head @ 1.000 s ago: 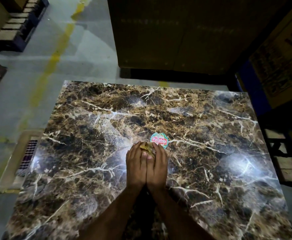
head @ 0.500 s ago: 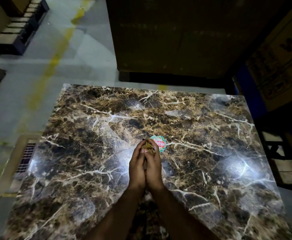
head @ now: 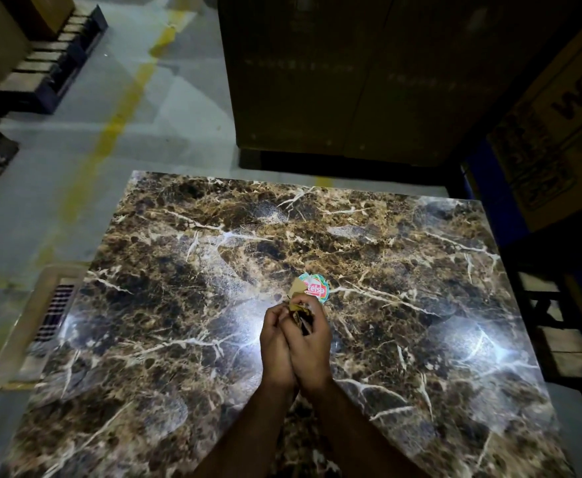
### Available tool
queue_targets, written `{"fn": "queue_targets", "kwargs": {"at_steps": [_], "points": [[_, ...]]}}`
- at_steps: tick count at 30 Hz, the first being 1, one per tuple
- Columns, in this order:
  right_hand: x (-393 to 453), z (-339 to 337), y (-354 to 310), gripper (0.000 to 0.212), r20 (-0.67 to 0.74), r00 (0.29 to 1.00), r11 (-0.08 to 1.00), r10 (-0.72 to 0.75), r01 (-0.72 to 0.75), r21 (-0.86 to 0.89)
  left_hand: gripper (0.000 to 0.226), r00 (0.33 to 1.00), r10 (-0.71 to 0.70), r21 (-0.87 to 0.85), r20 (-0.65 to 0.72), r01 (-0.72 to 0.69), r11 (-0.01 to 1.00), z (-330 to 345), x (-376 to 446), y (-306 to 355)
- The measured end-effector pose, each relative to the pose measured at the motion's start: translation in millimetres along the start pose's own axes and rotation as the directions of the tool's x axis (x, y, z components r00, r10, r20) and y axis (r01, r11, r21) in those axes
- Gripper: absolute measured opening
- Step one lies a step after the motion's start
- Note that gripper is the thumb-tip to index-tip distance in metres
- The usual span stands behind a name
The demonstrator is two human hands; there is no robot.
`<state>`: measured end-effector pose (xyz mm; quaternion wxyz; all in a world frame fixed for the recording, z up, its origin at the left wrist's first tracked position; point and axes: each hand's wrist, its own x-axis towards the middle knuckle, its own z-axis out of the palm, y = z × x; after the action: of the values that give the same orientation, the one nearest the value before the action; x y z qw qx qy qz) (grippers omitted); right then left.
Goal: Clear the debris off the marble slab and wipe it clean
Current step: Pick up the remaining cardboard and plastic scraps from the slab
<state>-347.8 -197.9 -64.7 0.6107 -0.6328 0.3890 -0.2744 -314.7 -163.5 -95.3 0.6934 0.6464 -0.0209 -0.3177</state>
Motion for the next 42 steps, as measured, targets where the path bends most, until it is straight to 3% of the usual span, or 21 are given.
{"fn": "queue_targets", "kwargs": {"at_steps": [1, 3, 6, 9, 11, 13, 14, 15, 16, 18, 19, 21, 23, 29, 30, 32, 36, 39, 40, 42], "points": [[2.8, -2.6, -1.2, 0.021, -0.014, 1.0, 1.0, 0.013, -0.013, 0.012, 0.012, 0.997, -0.041, 0.05, -0.068, 0.045, 0.998, 5.9, -1.7, 9.1], [8.4, -8.5, -5.8, 0.026, -0.034, 0.997, 0.996, 0.074, -0.072, 0.06, 0.033, 0.985, -0.118, -0.02, -0.125, 0.116, 0.993, 12.0, -0.7, 7.5], [16.4, -17.9, -10.5, 0.04, -0.094, 0.99, 0.992, 0.102, -0.094, 0.08, 0.048, 0.963, -0.263, -0.346, -0.058, 0.228, 0.91, 22.4, -1.6, 12.1], [22.1, -31.4, -16.9, 0.042, -0.167, 0.983, 0.996, 0.079, -0.069, 0.063, 0.059, 0.958, -0.283, -0.39, 0.049, 0.279, 0.877, 29.5, -2.4, 21.5], [25.8, -43.3, -19.1, 0.039, -0.221, 0.973, 0.996, 0.073, -0.057, 0.075, 0.058, 0.962, -0.248, -0.331, 0.114, 0.272, 0.904, 33.2, -2.2, 27.4], [30.7, -55.9, -19.9, 0.038, -0.275, 0.959, 0.996, 0.071, -0.054, 0.07, 0.041, 0.995, -0.076, -0.012, 0.064, 0.077, 0.997, 32.5, 6.0, 24.8], [33.4, -61.7, -18.9, 0.04, -0.295, 0.953, 0.996, 0.074, -0.056, 0.068, 0.027, 0.998, 0.068, 0.225, 0.016, -0.07, 0.972, 28.0, 16.5, 22.2], [36.1, -66.8, -18.1, 0.043, -0.312, 0.947, 0.995, 0.082, -0.062, 0.075, 0.017, 0.981, 0.192, 0.485, 0.028, -0.181, 0.856, 21.7, 29.5, 16.1], [39.2, -70.4, -16.8, 0.047, -0.329, 0.939, 0.994, 0.1, -0.077, 0.082, 0.024, 0.954, 0.285, 0.709, 0.089, -0.262, 0.654, 15.3, 41.8, 14.7], [44.9, -79.3, -15.9, 0.051, -0.363, 0.92, 0.988, 0.147, -0.116, 0.106, 0.046, 0.929, 0.286, 0.904, 0.234, -0.316, 0.289, 5.2, 62.0, 16.8], [47.3, -84.1, -16.4, 0.051, -0.369, 0.914, 0.984, 0.168, -0.133, 0.119, 0.049, 0.924, 0.249, 0.922, 0.29, -0.339, 0.186, 2.3, 68.6, 20.5], [50.5, -92.3, -19.3, 0.048, -0.371, 0.913, 0.983, 0.171, -0.132, 0.128, 0.04, 0.908, 0.179, 0.91, 0.378, -0.4, 0.107, -0.5, 77.3, 22.4], [51.8, -99.9, -22.2, 0.049, -0.391, 0.91, 0.988, 0.14, -0.103, 0.114, 0.033, 0.902, 0.164, 0.897, 0.4, -0.422, 0.133, 2.7, 76.3, 26.0], [55.1, -108.1, -47.5, 0.044, -0.462, 0.865, 0.961, 0.196, -0.076, 0.265, 0.042, 0.908, 0.082, 0.912, 0.411, -0.411, -0.022, 11.3, 47.5, 26.6], [54.9, -107.8, -51.3, 0.045, -0.465, 0.858, 0.953, 0.217, -0.083, 0.291, 0.041, 0.911, 0.076, 0.914, 0.404, -0.404, -0.016, 12.3, 44.6, 25.5], [51.7, -104.9, -57.2, 0.049, -0.459, 0.86, 0.946, 0.224, -0.08, 0.313, 0.025, 0.937, 0.08, 0.928, 0.34, -0.348, 0.131, 14.4, 40.5, 27.8], [43.5, -96.5, -65.4, 0.048, -0.421, 0.882, 0.945, 0.211, -0.074, 0.317, 0.017, 0.971, 0.139, 0.768, 0.193, -0.237, 0.594, 20.4, 21.9, 38.2], [37.5, -86.2, -72.6, 0.045, -0.372, 0.876, 0.908, 0.306, -0.151, 0.391, 0.011, 1.0, -0.003, 0.336, 0.013, -0.001, 0.942, 45.8, -9.1, 51.6], [35.6, -82.8, -72.2, 0.046, -0.362, 0.872, 0.9, 0.331, -0.175, 0.4, 0.013, 0.998, -0.065, 0.136, -0.009, 0.066, 0.989, 54.1, -16.5, 53.5], [29.3, -75.7, -72.7, 0.042, -0.35, 0.87, 0.899, 0.347, -0.203, 0.387, 0.019, 0.984, -0.173, -0.211, -0.028, 0.164, 0.964, 65.3, -29.7, 60.1]]}}
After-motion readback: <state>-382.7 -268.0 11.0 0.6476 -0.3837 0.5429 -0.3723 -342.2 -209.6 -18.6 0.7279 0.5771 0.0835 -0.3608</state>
